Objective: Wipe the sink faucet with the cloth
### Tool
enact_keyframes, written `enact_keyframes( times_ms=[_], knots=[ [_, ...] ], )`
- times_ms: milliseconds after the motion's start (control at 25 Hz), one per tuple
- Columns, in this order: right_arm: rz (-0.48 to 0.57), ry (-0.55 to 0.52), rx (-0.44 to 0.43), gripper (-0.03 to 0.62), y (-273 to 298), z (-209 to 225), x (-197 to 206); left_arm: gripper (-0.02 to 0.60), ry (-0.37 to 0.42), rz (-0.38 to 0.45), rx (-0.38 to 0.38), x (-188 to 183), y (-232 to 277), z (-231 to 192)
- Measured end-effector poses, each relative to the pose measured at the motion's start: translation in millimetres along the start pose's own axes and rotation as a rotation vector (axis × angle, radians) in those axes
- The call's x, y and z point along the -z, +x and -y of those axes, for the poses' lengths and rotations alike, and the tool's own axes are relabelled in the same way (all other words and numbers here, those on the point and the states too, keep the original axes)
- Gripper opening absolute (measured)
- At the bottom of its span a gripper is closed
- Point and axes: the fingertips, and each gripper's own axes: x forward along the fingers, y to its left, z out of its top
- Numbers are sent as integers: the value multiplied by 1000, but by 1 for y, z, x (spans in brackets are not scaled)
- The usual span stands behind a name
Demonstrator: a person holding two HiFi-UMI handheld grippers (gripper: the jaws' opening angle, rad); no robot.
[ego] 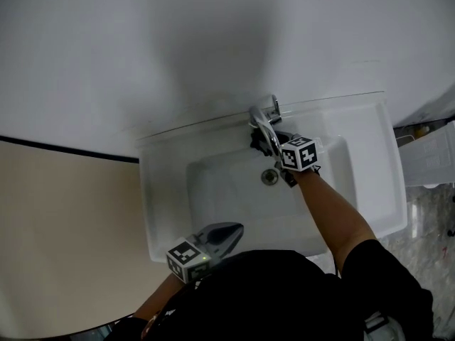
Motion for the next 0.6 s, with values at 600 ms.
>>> enact_keyframes(
  times_ms=[600],
  knots=[
    [329,179,-109,124,-33,-33,-64,-8,19,10,16,-6,-64,-39]
  ],
)
